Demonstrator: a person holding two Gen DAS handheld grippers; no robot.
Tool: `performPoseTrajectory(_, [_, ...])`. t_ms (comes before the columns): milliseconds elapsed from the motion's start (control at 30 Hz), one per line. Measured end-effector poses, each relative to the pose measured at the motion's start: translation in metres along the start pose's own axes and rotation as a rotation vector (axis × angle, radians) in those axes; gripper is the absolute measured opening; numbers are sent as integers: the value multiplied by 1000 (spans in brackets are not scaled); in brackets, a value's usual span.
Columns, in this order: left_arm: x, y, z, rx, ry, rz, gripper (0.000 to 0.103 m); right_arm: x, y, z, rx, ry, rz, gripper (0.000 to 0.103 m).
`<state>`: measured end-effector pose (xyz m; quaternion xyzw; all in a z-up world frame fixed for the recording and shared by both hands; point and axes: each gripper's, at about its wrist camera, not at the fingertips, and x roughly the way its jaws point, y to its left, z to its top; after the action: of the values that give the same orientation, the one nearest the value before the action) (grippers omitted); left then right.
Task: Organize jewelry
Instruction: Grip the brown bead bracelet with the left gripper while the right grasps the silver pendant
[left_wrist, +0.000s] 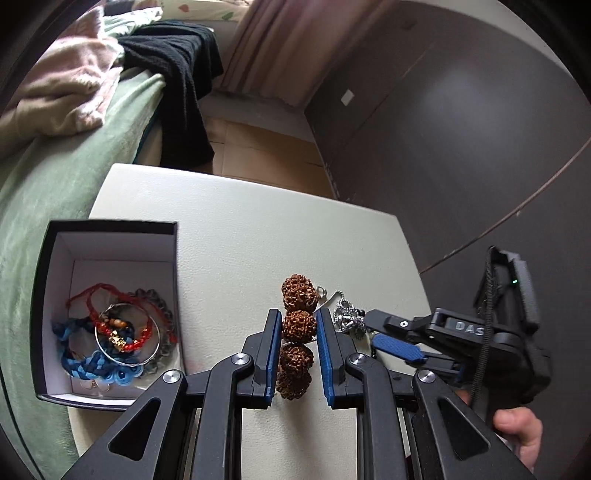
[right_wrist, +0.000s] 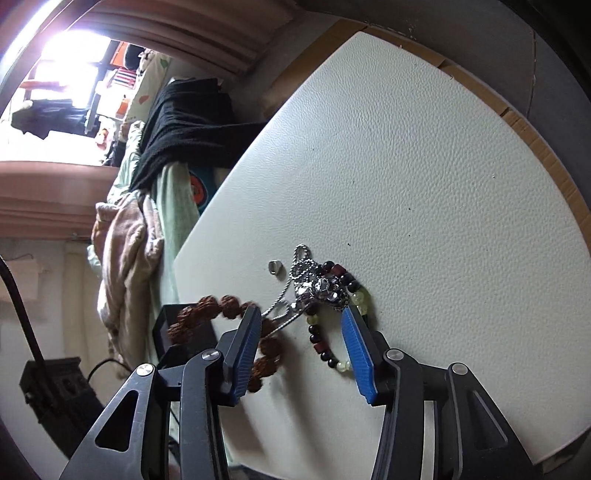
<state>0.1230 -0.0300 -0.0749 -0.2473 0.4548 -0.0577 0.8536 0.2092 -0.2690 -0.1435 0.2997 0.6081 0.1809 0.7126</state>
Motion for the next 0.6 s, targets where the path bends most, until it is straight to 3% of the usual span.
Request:
performPoseTrajectory(167, [-11,10,3,-19,2,-33,20,11,12,-1,-50,-29,-99,48])
performPoseTrajectory(500, [-22,26,5,-41,-4,-37,20,28,56,-18,-305,-116,-430,48])
performPoseTrajectory(600, [-29,26,7,-41,-19,-48,20,27,58,-19,-342,-141,-487,37])
